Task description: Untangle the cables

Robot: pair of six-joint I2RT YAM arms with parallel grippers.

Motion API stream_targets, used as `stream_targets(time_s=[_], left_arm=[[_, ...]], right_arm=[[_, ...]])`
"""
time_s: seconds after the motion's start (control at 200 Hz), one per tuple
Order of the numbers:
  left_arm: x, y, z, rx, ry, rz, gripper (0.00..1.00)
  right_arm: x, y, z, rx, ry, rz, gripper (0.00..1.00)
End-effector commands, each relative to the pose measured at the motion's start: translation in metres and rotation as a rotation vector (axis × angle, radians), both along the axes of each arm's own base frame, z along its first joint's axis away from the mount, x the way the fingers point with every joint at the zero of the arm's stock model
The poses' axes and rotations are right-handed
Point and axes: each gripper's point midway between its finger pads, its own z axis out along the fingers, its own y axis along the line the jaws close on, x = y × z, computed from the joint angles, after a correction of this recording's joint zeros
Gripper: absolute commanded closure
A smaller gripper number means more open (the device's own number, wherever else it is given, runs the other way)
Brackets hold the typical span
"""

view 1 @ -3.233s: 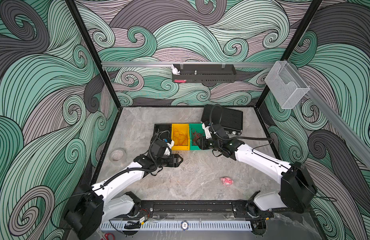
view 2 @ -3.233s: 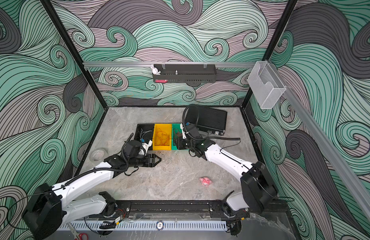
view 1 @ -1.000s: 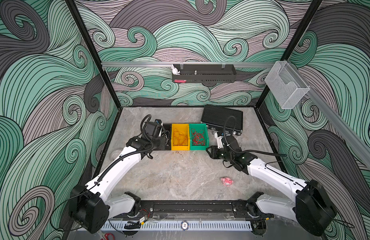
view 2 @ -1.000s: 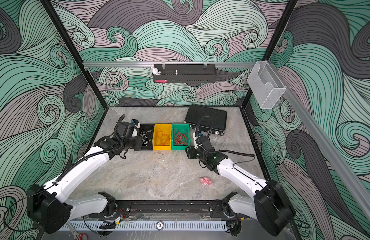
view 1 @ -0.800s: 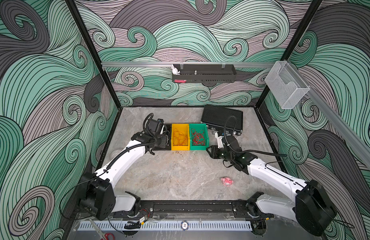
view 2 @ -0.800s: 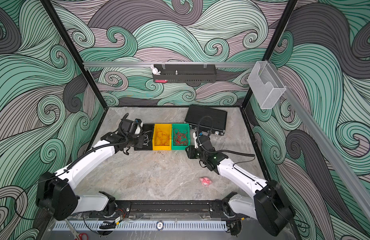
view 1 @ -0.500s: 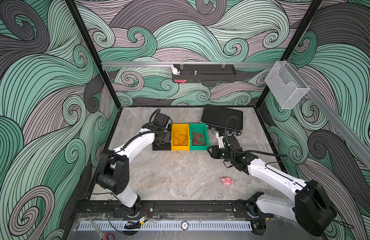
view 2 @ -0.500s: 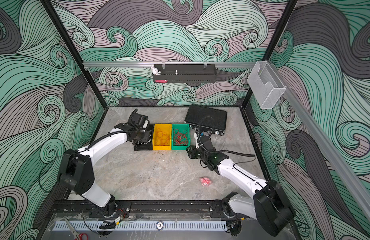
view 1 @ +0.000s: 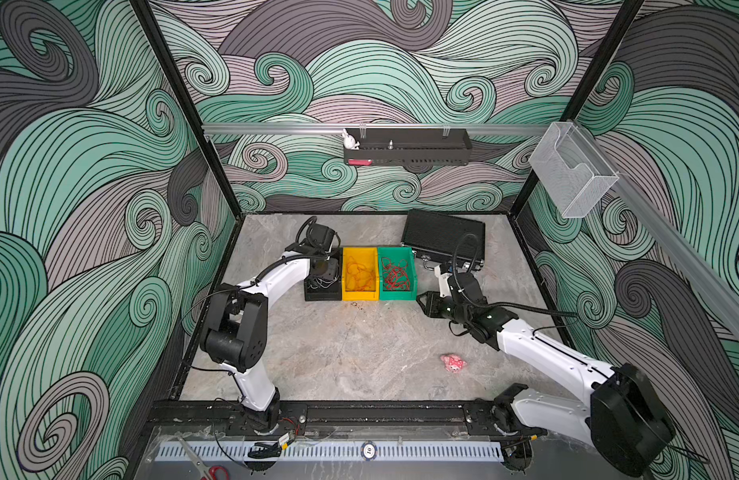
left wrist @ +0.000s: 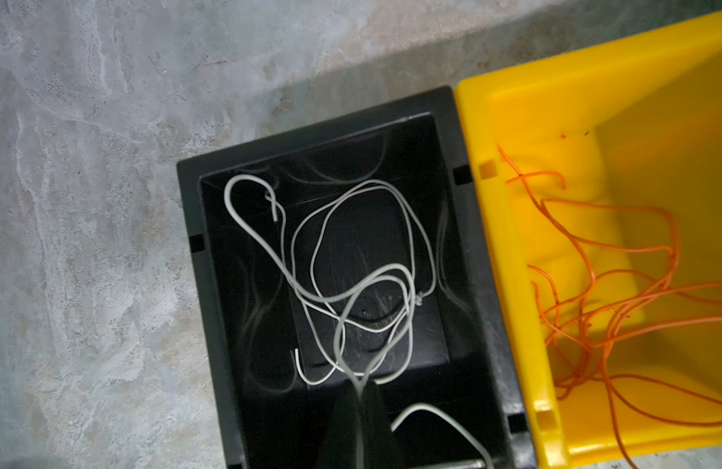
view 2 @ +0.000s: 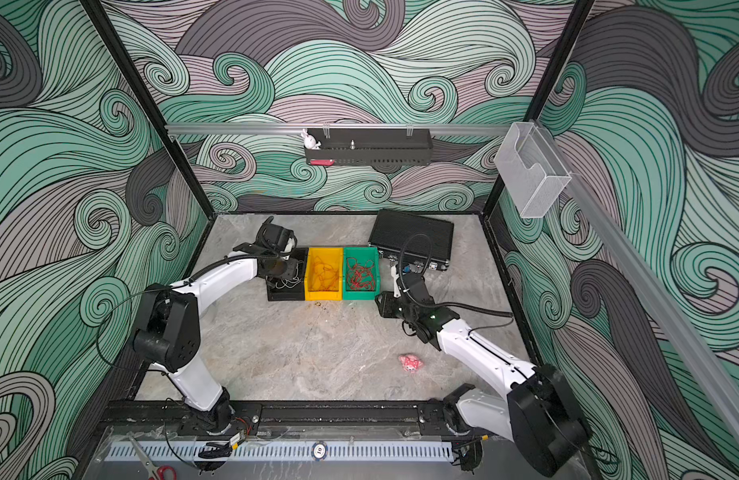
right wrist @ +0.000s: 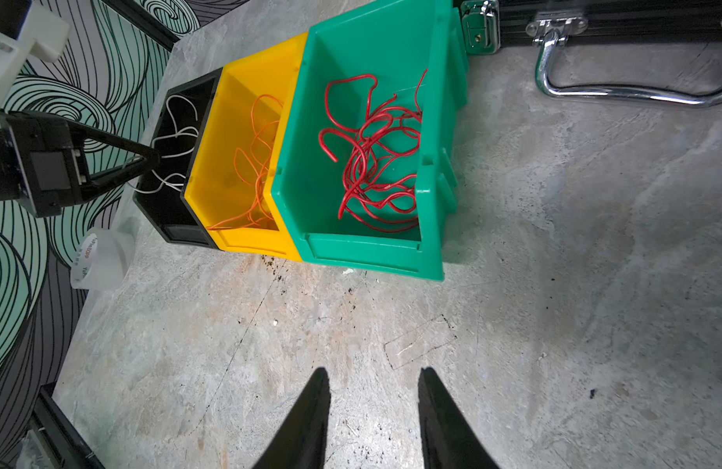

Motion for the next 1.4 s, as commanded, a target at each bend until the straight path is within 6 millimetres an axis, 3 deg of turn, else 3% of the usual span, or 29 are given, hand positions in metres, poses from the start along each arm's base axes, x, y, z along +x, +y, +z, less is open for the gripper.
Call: stream_targets(time_s=[0.0, 0.22, 0.41, 0.465, 0.63, 0.851, 0.981, 1.011, 1.196, 1.301, 1.396], left_arm=[[0.001, -0.003, -0.011, -0.024, 0.014, -0.007, 0.98], [0.007, -0.002, -0.015, -0.029, 0.008, 0.027, 0.83], [0.009, 0.001, -0.008, -0.026, 0.009, 0.053, 0.78], [0.009, 0.000, -0.002, -0.035, -0.004, 0.056, 0.75], [0.007, 0.002, 0.025, -0.050, -0.052, 0.060, 0.51], [-0.011, 0.000, 0.066, -0.103, -0.111, 0.029, 0.38], [-0.027, 0.002, 0.085, -0.148, -0.196, 0.020, 0.24], [-0.032, 0.003, 0.097, -0.164, -0.240, 0.012, 0.22], [-0.053, 0.015, 0.117, -0.220, -0.360, 0.054, 0.09], [-0.064, 0.026, 0.119, -0.221, -0.421, 0.076, 0.01], [-0.070, 0.044, 0.114, -0.198, -0.484, 0.131, 0.01]], right_arm=[[0.000, 0.000, 0.000, 0.020, 0.000, -0.001, 0.62], [-0.001, 0.000, 0.002, 0.023, -0.004, -0.001, 0.62], [-0.003, -0.003, 0.004, 0.021, -0.008, -0.005, 0.62], [-0.003, -0.004, 0.005, 0.020, -0.010, -0.005, 0.62], [-0.004, -0.006, 0.011, 0.017, -0.023, -0.010, 0.62], [-0.003, -0.026, 0.024, -0.050, -0.076, -0.045, 0.60], [-0.002, -0.050, 0.036, -0.129, -0.141, -0.111, 0.50], [-0.001, -0.056, 0.041, -0.145, -0.160, -0.126, 0.47], [0.004, -0.096, 0.063, -0.253, -0.260, -0.254, 0.31], [0.006, -0.118, 0.068, -0.319, -0.295, -0.334, 0.18], [0.008, -0.139, 0.070, -0.367, -0.321, -0.418, 0.06]])
